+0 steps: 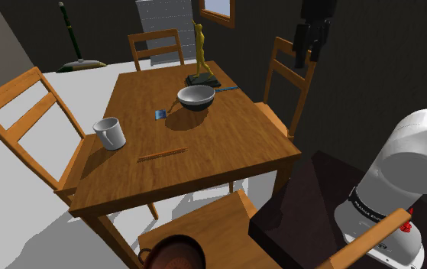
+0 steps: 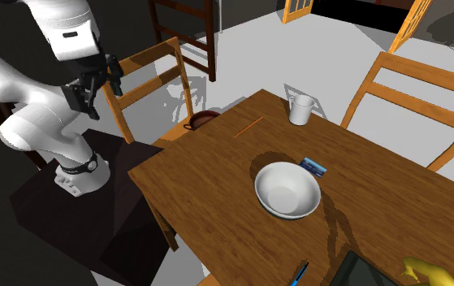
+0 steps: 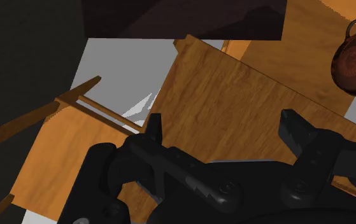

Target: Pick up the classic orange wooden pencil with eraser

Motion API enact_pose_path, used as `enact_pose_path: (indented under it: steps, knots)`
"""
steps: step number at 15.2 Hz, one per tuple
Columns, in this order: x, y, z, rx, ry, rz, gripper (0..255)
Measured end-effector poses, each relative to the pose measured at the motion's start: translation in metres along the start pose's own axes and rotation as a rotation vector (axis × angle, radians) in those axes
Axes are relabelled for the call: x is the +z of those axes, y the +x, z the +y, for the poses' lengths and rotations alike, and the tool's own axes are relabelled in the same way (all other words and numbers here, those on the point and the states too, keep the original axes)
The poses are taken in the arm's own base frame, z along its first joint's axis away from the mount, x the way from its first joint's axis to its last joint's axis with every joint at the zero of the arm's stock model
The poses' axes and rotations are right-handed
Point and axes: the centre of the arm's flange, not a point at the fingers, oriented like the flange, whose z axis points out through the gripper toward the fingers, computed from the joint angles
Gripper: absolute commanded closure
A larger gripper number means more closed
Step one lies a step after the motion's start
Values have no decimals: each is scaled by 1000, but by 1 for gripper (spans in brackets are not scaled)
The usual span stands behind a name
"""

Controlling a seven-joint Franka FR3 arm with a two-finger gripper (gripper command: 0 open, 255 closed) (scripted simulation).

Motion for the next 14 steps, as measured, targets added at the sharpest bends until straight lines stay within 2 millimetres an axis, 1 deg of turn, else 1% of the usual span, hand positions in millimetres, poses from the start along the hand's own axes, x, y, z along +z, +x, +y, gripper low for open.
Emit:
enact_pose_path:
  steps: [1,3,9,11,13,14]
  knots:
    - [0,0,0,0,0,0,0]
    - [6,12,-5,-30,4,-3,0]
    - [37,79,-25,-170,22,-14,0]
    - [50,103,-35,-219,29,-18,0]
    - [62,125,-49,-268,35,-21,0]
    - [68,133,-52,-292,38,-23,0]
